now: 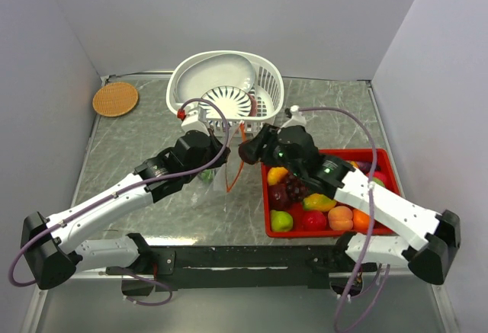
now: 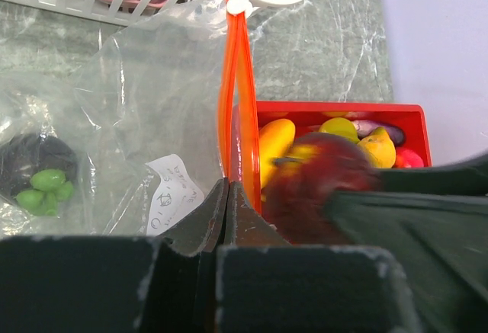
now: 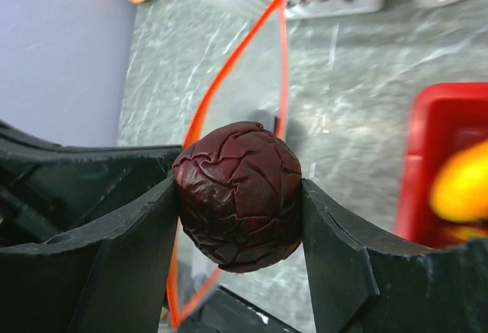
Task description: Place the food in the zip-top bag and seal the zipper
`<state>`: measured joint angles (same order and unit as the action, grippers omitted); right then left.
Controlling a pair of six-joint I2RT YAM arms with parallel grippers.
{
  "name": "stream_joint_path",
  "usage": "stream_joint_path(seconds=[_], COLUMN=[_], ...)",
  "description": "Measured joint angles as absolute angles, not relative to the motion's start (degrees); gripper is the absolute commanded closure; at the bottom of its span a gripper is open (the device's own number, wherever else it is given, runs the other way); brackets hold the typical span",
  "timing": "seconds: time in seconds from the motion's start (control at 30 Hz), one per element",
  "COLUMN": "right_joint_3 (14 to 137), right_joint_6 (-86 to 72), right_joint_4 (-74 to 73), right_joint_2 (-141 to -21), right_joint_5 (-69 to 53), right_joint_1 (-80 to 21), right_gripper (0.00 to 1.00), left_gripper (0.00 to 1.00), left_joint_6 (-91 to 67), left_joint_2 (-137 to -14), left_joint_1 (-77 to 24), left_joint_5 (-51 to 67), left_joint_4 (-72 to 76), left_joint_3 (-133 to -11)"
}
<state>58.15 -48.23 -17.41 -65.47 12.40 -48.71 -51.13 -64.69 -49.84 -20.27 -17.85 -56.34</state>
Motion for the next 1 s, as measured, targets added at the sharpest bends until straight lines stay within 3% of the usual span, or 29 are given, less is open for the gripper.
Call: stream_joint_path(seconds=[0.2, 0.3, 0.43, 0.47, 0.6, 0.63, 1.0], right_joint_3=[58.2, 58.2, 58.9, 59.2, 59.9, 60.1, 60.4], right_joint_6=[-50.5, -50.9, -51.1, -51.1, -50.9, -50.6, -49.0], right_joint_4=[-13.7, -13.6, -14.8, -14.9, -15.0, -15.0, -19.3], right_joint_2=[-73.1, -75.3, -77.3, -77.7, -77.9, -77.9, -73.5], right_joint_5=[10.7, 10.8, 11.1, 11.0, 11.0, 10.9, 13.5], right_joint_1=[-49.0, -49.0, -49.0, -49.0, -49.0, -49.1, -49.1], right_gripper=[0.76, 0.68, 0.41, 0.29, 0.11, 0.02, 0.0], left_gripper=[0.99, 0.99, 0.99, 0.99, 0.99, 0.99, 0.99], left_joint_6=[-51.1, -51.1, -51.1, -51.1, -51.1, -51.1, -51.1], left_joint_2=[-64.7, -64.7, -64.7, -64.7, -64.7, -64.7, -64.2], left_joint_1=[-49.8, -49.8, -49.8, -49.8, -49.8, -49.8, -49.8], left_joint_5=[-20.3, -20.3, -19.9, -19.8, -19.4, -19.4, -19.5], left_joint_4=[-17.9, -17.9, -17.8, -17.8, -17.8, -17.8, -17.6], left_joint_3=[-56.4, -56.4, -56.4, -56.4, -56.4, -56.4, -56.4])
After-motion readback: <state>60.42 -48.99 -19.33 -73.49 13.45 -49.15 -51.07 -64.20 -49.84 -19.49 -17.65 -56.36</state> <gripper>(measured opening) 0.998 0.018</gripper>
